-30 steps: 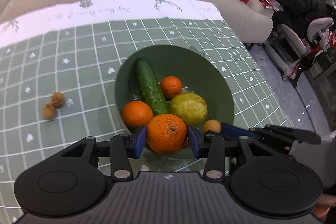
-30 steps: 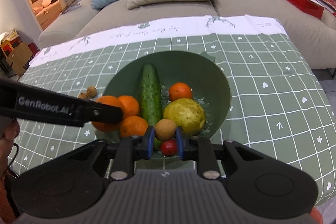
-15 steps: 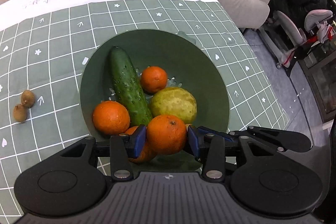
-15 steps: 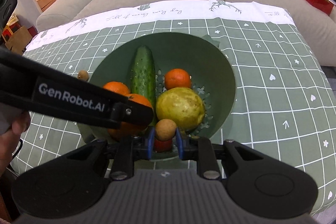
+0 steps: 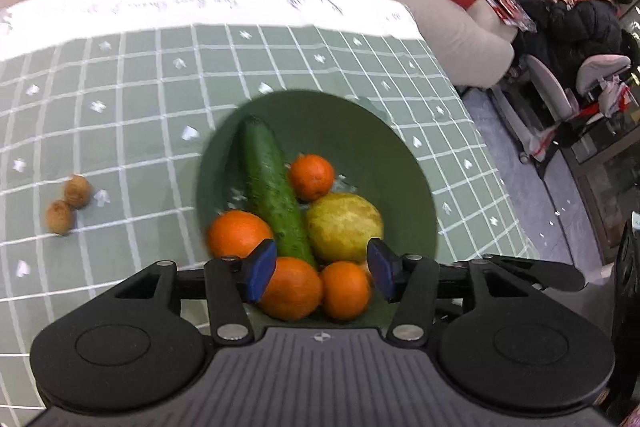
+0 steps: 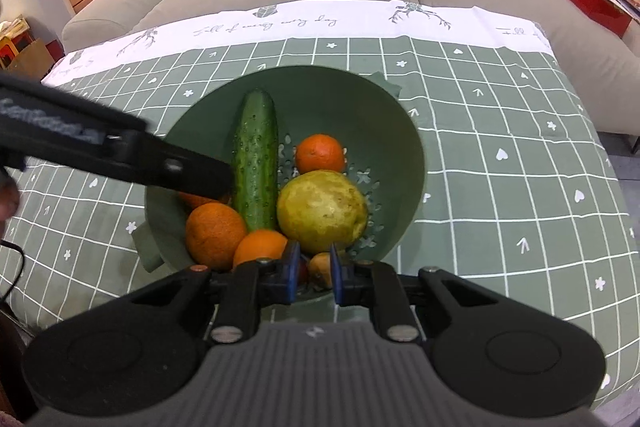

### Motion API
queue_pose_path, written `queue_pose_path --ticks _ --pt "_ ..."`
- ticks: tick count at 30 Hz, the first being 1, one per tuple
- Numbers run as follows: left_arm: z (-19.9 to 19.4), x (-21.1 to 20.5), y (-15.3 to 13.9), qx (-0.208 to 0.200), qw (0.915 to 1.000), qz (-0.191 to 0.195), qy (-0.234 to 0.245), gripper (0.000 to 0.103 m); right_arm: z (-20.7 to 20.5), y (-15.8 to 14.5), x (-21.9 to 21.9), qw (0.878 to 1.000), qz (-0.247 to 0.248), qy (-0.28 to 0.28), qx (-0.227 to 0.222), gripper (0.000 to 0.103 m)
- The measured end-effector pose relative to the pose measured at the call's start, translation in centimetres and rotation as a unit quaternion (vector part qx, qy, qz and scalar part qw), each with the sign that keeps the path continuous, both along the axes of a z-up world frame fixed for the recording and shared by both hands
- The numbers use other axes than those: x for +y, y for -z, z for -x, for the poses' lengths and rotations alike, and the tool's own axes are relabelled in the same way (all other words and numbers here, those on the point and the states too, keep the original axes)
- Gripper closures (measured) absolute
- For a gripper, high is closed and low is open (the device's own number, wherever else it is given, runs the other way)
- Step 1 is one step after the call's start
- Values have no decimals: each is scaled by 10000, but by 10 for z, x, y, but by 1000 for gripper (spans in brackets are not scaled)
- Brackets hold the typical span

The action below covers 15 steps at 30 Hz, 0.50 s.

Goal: Organize fruits
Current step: 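Open the right tool to drop the kiwi while the left tool releases the orange, then move both tools back toward the two remaining kiwis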

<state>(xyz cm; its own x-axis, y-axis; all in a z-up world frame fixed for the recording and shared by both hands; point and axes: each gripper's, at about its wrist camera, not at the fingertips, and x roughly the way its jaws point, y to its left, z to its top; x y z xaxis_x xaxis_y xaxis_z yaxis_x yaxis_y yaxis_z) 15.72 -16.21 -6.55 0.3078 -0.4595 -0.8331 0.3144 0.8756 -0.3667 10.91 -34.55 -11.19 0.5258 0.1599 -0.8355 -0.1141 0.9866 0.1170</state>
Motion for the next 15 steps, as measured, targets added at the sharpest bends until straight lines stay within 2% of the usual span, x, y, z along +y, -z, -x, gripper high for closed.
queue_pose_path --ticks 9,10,12,15 --pt "16 34 -16 -574 9964 -622 -69 41 4 -9 6 9999 -97 70 4 84" --pt "19 38 -17 -622 9958 -671 -63 41 5 -10 7 9999 -140 89 1 81" --pt "24 45 -19 -720 9943 -780 -58 41 8 -14 12 9997 -184 151 -36 59" --pt "31 56 -21 -849 9919 -939 -101 41 12 -21 21 9993 -262 226 -136 54"
